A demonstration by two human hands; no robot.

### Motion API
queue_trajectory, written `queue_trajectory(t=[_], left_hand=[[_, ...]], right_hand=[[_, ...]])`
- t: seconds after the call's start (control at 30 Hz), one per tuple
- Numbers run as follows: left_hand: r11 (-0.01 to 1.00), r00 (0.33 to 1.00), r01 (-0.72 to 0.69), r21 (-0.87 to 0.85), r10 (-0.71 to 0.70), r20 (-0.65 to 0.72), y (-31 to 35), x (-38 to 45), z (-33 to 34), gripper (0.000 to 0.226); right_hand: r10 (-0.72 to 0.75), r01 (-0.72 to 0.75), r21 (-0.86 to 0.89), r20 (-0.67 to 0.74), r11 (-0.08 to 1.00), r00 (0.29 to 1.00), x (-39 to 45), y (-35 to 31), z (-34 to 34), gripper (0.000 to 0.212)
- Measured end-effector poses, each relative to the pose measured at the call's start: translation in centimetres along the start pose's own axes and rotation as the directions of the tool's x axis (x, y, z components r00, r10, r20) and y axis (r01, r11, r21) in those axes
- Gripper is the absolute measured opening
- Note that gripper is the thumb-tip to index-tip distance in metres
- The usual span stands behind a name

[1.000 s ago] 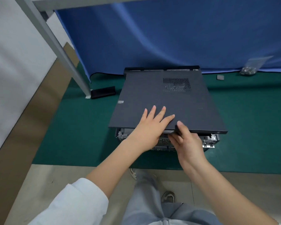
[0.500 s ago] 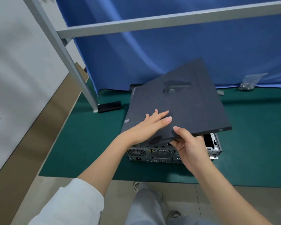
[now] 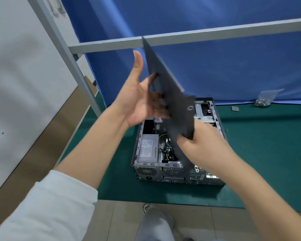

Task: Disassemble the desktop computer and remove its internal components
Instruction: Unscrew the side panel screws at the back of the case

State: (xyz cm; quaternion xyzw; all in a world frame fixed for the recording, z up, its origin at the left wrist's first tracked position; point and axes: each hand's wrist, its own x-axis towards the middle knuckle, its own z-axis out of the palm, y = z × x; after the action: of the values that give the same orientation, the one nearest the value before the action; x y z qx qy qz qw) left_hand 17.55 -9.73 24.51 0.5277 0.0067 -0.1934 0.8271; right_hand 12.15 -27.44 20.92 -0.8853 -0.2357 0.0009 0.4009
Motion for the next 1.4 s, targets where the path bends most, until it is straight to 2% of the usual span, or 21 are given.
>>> queue_trajectory(t=[0.07, 0.13, 0.2, 0.27, 0.3, 0.37, 0.43, 0.5, 0.57, 0.6, 0.67, 0.73, 0.77, 0.83, 0.9, 0.93, 1.0, 1.13, 1.23, 1.3, 1.4], left_hand=[[1.0, 0.997, -0.021, -0.012, 0.02, -0.081, 0.7, -0.4, -0.5, 0.069], [0.999, 0.988, -0.05, -0.02, 0.047, -0.15, 0.2, -0.9, -1.2, 0.044], [0.995, 0.983, -0.071, -0.069, 0.058, -0.173, -1.0, -1.6, -2.5, 0.036], [0.994, 0.972, -0.079, -0.08, 0.059, -0.227, -2.3, -2.1, -4.1, 0.037], [0.995, 0.962, -0.077, -0.06, 0.058, -0.266, -3.0, -2.4, -4.7, 0.037], [0.998, 0.94, -0.068, -0.009, 0.061, -0.336, -4.1, -2.8, -5.6, 0.037], [0.994, 0.905, -0.089, 0.057, 0.104, -0.413, -4.5, -3.2, -6.1, 0.033], [0.976, 0.853, -0.17, 0.14, 0.216, -0.476, -4.2, -3.7, -6.9, 0.021], [0.961, 0.813, -0.214, 0.173, 0.274, -0.514, -3.7, -4.2, -7.9, 0.02], [0.963, 0.804, -0.221, 0.153, 0.268, -0.531, -3.6, -4.4, -8.6, 0.021], [0.967, 0.795, -0.217, 0.135, 0.256, -0.55, -4.0, -4.9, -10.4, 0.023], [0.966, 0.76, -0.208, 0.154, 0.259, -0.597, -4.1, -5.4, -12.1, 0.009], [0.967, 0.747, -0.193, 0.166, 0.255, -0.614, -4.1, -5.6, -13.0, 0.018], [0.98, 0.738, -0.105, 0.167, 0.189, -0.648, -4.2, -5.8, -15.1, 0.048], [0.993, 0.75, 0.11, 0.043, -0.055, -0.659, -4.2, -6.3, -16.8, 0.04], [0.975, 0.75, 0.222, -0.031, -0.191, -0.633, -4.1, -6.6, -17.6, 0.035], [0.944, 0.746, 0.323, -0.064, -0.295, -0.597, -4.1, -6.9, -20.0, 0.038], [0.884, 0.677, 0.466, 0.04, -0.327, -0.659, -5.0, -6.9, -24.1, 0.028], [0.789, 0.523, 0.6, 0.132, -0.262, -0.811, -6.6, -6.4, -27.3, 0.032], [0.749, 0.455, 0.647, 0.14, -0.233, -0.859, -7.3, -6.6, -29.0, 0.036], [0.679, 0.41, 0.716, 0.164, -0.219, -0.886, -8.0, -7.4, -31.4, 0.039]], right_hand=[[-0.133, 0.147, -0.292, 0.069, 0.945, 0.989, 0.8, -0.5, -0.5, 0.071], [-0.215, 0.239, -0.482, 0.104, 0.843, 0.971, 1.4, -0.7, -0.5, 0.082], [-0.283, 0.322, -0.527, 0.155, 0.786, 0.946, 1.7, 0.0, -0.2, 0.081], [-0.266, 0.376, -0.479, 0.283, 0.793, 0.921, 1.8, 1.5, 0.4, 0.078], [-0.177, 0.331, -0.396, 0.377, 0.856, 0.909, 2.0, 2.1, 0.6, 0.081], [-0.032, 0.059, -0.038, 0.501, 0.998, 0.865, 2.8, 3.3, 0.8, 0.088], [0.035, -0.149, 0.238, 0.424, 0.96, 0.905, 3.8, 6.0, 1.0, 0.086], [0.197, -0.259, 0.196, 0.287, 0.946, 0.937, 4.6, 8.9, 1.2, 0.087], [0.339, -0.349, 0.022, 0.189, 0.937, 0.922, 5.0, 11.0, 1.5, 0.088], [0.392, -0.396, -0.003, 0.149, 0.918, 0.908, 5.1, 11.7, 1.7, 0.088], [0.499, -0.507, 0.101, 0.094, 0.856, 0.861, 5.6, 12.5, 2.0, 0.083], [0.628, -0.637, 0.242, 0.123, 0.732, 0.768, 6.5, 12.8, 2.4, 0.077], [0.668, -0.676, 0.31, 0.15, 0.669, 0.729, 7.0, 13.0, 2.7, 0.071], [0.705, -0.685, 0.432, 0.146, 0.586, 0.695, 7.9, 13.3, 3.3, 0.048], [0.733, -0.671, 0.5, 0.1, 0.548, 0.673, 8.7, 12.9, 4.0, 0.016], [0.739, -0.662, 0.519, 0.085, 0.54, 0.669, 9.0, 12.5, 4.4, 0.01], [0.719, -0.643, 0.51, 0.067, 0.571, 0.692, 9.6, 11.8, 5.4, 0.017], [0.663, -0.604, 0.453, 0.037, 0.656, 0.748, 11.3, 9.9, 8.0, 0.025], [0.634, -0.621, 0.433, 0.135, 0.654, 0.762, 12.9, 8.0, 10.3, 0.024], [0.628, -0.677, 0.482, 0.29, 0.556, 0.722, 13.9, 7.0, 11.7, 0.02], [0.56, -0.751, 0.534, 0.511, 0.389, 0.653, 14.6, 5.4, 13.6, 0.019]])
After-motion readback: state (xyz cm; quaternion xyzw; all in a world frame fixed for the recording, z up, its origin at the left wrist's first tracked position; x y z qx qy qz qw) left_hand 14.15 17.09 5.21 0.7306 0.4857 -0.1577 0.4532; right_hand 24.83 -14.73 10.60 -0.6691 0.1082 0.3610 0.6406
